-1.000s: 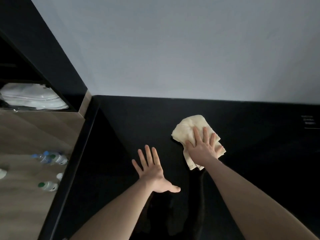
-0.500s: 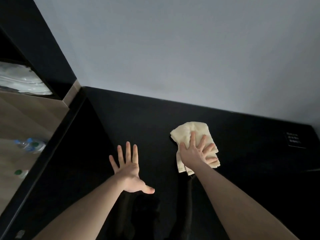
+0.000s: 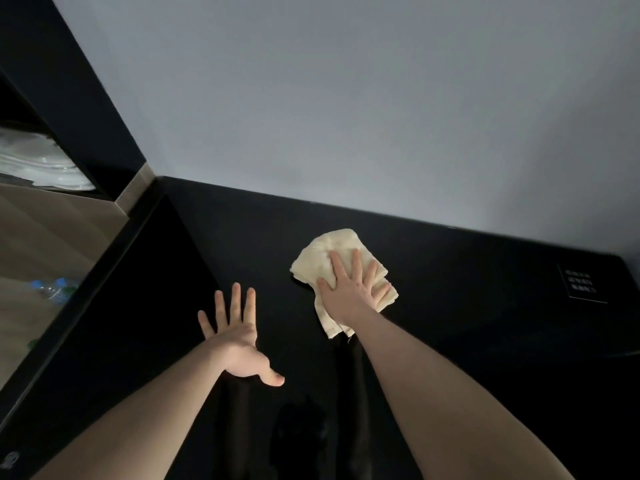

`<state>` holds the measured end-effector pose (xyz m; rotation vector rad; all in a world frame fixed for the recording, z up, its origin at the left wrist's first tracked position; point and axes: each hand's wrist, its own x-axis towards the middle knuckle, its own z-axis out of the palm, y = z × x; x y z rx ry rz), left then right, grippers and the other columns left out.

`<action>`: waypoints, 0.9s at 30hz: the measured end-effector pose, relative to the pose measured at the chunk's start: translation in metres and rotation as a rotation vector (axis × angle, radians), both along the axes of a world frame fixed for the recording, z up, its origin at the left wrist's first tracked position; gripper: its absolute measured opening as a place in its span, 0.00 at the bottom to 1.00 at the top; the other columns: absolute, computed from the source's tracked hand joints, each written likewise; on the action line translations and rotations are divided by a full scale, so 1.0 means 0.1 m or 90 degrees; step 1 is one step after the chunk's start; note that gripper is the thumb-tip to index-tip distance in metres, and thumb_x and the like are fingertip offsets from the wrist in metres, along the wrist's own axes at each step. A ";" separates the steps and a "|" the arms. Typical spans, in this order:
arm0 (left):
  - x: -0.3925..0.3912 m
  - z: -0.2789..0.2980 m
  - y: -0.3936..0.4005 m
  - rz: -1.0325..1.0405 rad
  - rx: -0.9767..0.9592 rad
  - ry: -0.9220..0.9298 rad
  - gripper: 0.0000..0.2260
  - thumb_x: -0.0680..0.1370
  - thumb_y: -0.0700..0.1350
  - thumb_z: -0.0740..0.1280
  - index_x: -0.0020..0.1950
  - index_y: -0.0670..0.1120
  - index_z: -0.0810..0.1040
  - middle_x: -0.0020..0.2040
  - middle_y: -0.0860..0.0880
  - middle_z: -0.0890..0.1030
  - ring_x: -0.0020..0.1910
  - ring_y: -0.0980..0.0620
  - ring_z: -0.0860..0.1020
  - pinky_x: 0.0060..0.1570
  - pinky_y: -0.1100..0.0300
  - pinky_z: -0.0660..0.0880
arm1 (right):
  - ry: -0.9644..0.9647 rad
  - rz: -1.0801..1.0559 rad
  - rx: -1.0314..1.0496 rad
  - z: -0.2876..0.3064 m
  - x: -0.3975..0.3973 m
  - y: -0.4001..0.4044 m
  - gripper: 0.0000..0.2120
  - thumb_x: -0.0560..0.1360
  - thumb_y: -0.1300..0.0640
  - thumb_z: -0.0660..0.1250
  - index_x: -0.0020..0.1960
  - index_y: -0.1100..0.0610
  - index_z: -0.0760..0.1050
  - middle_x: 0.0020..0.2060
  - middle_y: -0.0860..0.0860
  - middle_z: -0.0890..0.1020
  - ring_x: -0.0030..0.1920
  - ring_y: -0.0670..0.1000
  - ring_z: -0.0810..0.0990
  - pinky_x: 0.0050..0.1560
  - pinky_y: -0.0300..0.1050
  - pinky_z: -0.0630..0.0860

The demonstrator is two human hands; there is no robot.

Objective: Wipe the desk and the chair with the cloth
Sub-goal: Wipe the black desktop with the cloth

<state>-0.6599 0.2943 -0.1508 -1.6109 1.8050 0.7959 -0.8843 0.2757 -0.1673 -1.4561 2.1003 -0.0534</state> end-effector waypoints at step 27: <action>-3.30 0.17 0.41 0.054 -0.022 -0.011 0.72 0.61 0.68 0.82 0.81 0.62 0.26 0.81 0.51 0.24 0.81 0.28 0.35 0.75 0.25 0.60 | 0.042 -0.228 0.028 -0.05 -5.35 1.03 0.34 0.84 0.32 0.50 0.86 0.37 0.42 0.86 0.46 0.38 0.85 0.58 0.36 0.81 0.68 0.36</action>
